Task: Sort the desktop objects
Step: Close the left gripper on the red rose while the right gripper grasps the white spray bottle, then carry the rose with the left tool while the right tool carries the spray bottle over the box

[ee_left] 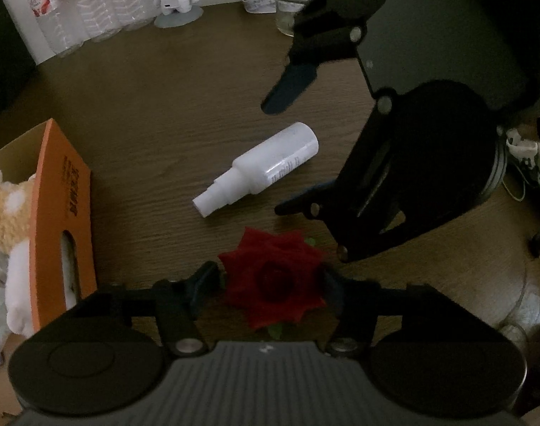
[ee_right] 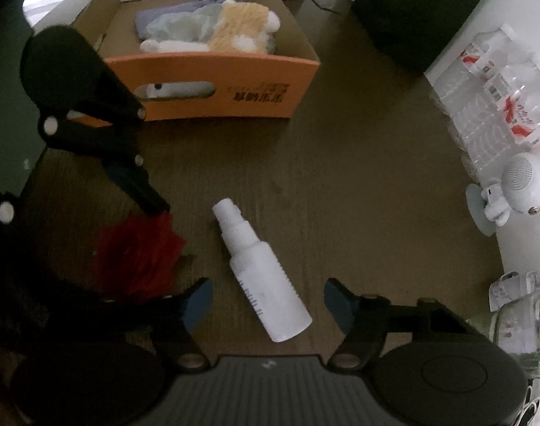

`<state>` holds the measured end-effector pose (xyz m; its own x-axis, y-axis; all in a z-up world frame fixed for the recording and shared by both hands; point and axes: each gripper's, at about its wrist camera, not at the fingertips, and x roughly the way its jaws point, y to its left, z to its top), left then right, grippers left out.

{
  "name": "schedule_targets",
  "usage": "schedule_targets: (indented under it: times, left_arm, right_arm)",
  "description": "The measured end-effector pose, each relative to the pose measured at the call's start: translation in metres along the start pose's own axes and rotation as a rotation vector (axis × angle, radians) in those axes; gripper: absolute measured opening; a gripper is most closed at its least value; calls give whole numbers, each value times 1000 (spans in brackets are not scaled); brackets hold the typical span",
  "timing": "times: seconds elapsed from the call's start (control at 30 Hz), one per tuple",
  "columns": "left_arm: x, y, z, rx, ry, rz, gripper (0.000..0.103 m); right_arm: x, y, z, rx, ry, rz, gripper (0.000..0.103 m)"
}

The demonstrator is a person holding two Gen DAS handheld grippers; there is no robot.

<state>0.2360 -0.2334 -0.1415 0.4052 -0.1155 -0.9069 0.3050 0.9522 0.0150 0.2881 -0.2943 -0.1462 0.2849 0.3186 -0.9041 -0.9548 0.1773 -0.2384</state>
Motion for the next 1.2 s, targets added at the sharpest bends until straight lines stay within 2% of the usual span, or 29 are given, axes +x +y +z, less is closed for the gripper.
schedule_targets:
  times: [0.1,0.13,0.17,0.37,0.67,0.83,1.2]
  left_arm:
    - [-2,2,-1,2,-7,-3,48]
    - [-2,2,-1,4,-8,-6,44]
    - [-3,3,-1,5,-9,-9,41]
    - [-11,6,-3,-7,-31,-15,36]
    - [-27,4,-6,-6,-63,-26,36]
    - [-38,3,-11,-8,-82,-30,36]
    - [-68,5,-38,-33,-106,-34,36]
  right_arm:
    - [-1,2,0,-8,9,8,46]
    - [-1,3,0,-12,16,3,35]
    - [-2,3,0,-16,23,-3,31]
    - [-10,9,-4,-15,24,-36,30]
    - [-31,24,-7,1,4,-107,29]
    - [-40,34,-10,20,25,-131,28]
    - [-59,59,-9,134,32,-145,27]
